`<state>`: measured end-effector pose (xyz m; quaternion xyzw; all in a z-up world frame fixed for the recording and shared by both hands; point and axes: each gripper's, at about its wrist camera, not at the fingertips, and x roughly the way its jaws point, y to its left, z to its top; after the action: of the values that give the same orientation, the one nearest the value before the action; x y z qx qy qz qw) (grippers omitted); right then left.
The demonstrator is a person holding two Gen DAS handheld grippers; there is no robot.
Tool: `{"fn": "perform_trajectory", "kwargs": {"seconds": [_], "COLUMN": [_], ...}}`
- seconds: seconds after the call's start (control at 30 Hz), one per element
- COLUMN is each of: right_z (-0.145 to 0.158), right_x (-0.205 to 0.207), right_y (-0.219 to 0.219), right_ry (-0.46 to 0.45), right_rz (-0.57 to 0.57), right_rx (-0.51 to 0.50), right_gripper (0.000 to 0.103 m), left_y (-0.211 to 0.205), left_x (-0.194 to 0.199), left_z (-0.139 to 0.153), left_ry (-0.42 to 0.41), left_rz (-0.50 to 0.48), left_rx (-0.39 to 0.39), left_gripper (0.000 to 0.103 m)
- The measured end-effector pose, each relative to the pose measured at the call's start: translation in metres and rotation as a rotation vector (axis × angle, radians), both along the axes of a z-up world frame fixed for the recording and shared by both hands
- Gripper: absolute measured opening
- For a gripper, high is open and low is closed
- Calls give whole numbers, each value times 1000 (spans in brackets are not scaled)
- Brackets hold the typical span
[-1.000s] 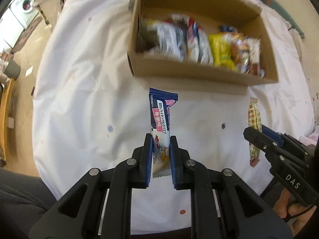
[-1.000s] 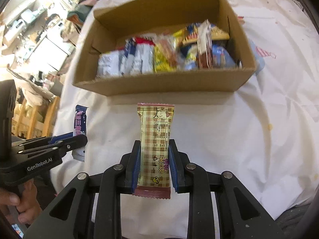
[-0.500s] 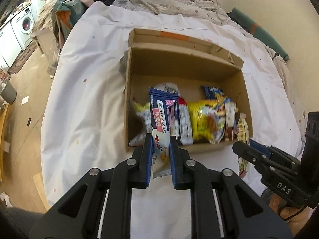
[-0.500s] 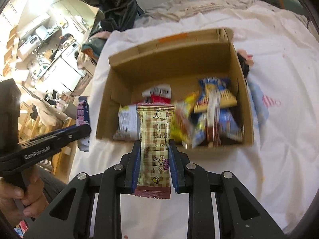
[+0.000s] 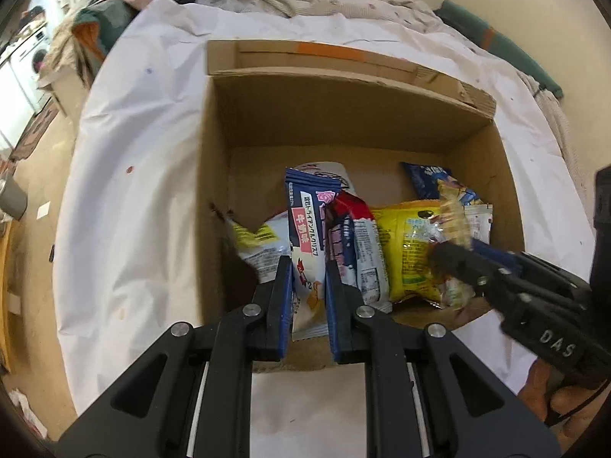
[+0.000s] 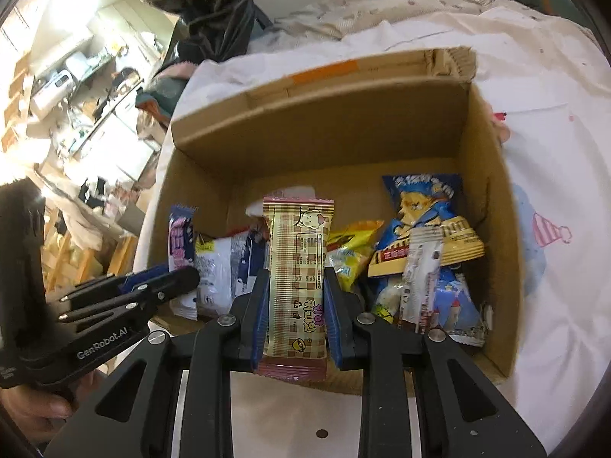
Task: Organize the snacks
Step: 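Carry both bars into the box with both tools, then open both tools to release the bars into the box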
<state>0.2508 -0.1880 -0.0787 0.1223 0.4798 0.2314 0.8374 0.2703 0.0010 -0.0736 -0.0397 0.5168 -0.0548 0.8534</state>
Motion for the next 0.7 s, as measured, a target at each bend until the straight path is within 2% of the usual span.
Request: {"fn": "perform_trajectory", "kwargs": {"seconds": [0.3, 0.5, 0.53, 0.57, 0.6, 0.63, 0.67, 0.7], "right_z": [-6, -7, -8, -8, -8, -6, -3, 0], "right_x": [13, 15, 15, 17, 17, 17, 16, 16], "right_y": [4, 7, 7, 7, 7, 4, 0, -4], "right_ry": [35, 58, 71, 78, 81, 75, 60, 47], "right_rz": [8, 21, 30, 36, 37, 27, 10, -4], "right_rx": [36, 78, 90, 96, 103, 114, 128, 136], "right_gripper": [28, 32, 37, 51, 58, 68, 70, 70], "left_y": [-1, 0, 0, 0, 0, 1, 1, 2], "left_x": [9, 11, 11, 11, 12, 11, 9, 8], "left_z": [-6, -9, -9, -9, -9, -8, -6, -3], "left_ry": [31, 52, 55, 59, 63, 66, 60, 48], "left_rz": [13, 12, 8, 0, -6, -7, -5, 0], "left_rx": [5, -23, -26, -34, -41, -53, -63, -69], "left_gripper": [13, 14, 14, 16, 27, 45, 55, 72]}}
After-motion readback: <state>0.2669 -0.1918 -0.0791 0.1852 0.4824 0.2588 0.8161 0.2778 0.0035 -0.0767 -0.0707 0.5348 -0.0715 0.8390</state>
